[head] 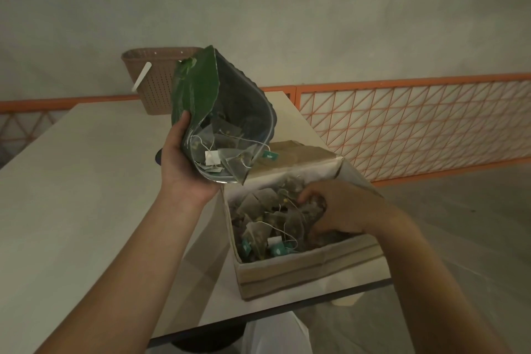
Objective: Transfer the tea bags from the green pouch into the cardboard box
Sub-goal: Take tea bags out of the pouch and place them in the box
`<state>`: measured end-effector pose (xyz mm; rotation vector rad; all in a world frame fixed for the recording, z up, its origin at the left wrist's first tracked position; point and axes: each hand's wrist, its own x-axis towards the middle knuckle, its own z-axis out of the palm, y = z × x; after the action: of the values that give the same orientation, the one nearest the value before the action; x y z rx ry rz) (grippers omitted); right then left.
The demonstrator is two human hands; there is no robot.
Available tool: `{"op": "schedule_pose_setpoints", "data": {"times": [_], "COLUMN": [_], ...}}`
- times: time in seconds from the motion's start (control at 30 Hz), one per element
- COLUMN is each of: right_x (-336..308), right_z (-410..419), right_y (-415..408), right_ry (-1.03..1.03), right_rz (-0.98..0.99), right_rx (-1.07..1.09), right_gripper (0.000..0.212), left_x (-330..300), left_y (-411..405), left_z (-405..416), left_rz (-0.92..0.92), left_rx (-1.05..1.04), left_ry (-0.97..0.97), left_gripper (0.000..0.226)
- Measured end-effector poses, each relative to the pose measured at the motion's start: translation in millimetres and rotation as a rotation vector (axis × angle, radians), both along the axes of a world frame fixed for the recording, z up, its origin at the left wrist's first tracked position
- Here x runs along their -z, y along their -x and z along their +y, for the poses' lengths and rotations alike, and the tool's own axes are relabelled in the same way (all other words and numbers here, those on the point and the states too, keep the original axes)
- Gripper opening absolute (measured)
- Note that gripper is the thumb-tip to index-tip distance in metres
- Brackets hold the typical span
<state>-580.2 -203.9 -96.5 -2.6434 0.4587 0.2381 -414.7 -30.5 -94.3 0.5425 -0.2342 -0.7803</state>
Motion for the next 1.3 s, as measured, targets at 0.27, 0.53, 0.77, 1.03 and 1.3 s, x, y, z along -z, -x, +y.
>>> {"op": "schedule_pose_setpoints", "data": {"times": [0.27,0.53,0.77,1.03,1.3], "right_x": [-15,-15,-4,-21,-11], "right_z": [-24,0,24,14,18], "right_y": [2,8,5,1,-17], "right_ry": [0.014,0.110,-0.051,-0.148,-0.073], "right_rz": [-0.495,-0.430,-0.132,-0.430,-0.401], "right_rx": [0.229,0.045,-0.123,0.040,0.065], "right_gripper": [0.022,0.020,0.024,0.015,0.048], "left_x": [0,3,3,4,4], "left_y": [-3,-4,-2,-5,-5], "left_z": [2,3,5,6,7], "left_rz": [-0.024,-0.013,-0.007,-0.013,0.015], "left_rx": [0.006,-0.008,-0.009,-0.011,-0.011], "left_ry": [-0.002,-0.014,-0.005,-0.004,-0.005], "left_gripper": [0.058,0.056,0.057,0.058,0.058]}}
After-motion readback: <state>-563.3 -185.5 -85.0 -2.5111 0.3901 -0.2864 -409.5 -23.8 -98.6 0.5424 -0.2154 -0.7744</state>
